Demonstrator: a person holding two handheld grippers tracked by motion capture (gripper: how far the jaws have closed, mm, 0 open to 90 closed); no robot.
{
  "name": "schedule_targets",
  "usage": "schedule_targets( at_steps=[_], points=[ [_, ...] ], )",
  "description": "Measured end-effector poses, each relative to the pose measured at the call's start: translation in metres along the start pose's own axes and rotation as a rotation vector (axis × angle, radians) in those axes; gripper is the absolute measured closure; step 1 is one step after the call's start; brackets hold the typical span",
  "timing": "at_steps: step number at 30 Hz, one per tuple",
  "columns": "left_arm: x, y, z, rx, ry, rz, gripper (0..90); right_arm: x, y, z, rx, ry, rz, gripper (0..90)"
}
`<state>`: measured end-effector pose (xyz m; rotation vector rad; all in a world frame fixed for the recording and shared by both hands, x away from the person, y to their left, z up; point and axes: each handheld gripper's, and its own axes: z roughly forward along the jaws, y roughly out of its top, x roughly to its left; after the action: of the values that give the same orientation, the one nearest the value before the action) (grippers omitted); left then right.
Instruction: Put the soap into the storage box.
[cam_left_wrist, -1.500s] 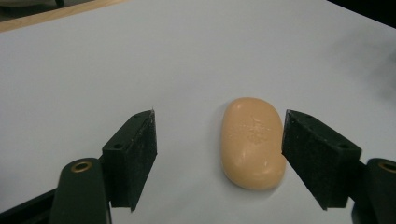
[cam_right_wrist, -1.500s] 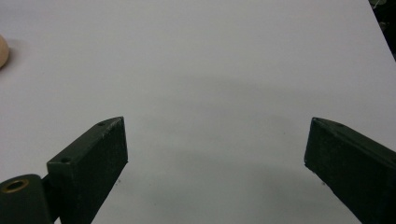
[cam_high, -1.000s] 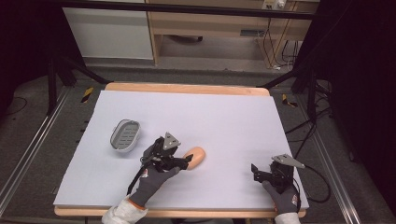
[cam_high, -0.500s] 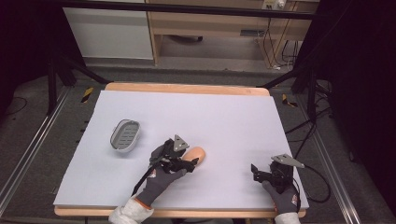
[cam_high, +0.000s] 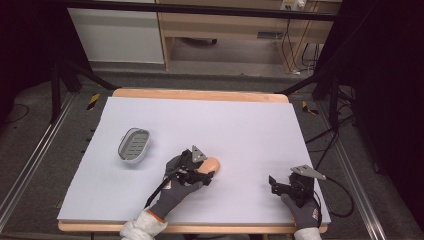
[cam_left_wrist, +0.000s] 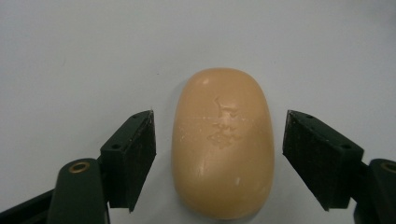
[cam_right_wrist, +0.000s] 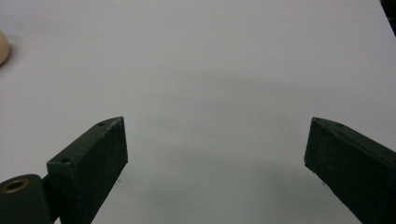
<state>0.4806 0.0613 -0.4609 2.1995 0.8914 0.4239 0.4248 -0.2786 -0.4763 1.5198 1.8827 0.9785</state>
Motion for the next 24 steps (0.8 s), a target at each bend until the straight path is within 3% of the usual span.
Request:
schedule_targets(
  at_steps=[24],
  points=[
    [-0.002,-0.001,0.02,0.083,-0.013,0.008,29.5,0.0,0.0,0.001,0.008,-0.002,0.003,6.1]
  ],
)
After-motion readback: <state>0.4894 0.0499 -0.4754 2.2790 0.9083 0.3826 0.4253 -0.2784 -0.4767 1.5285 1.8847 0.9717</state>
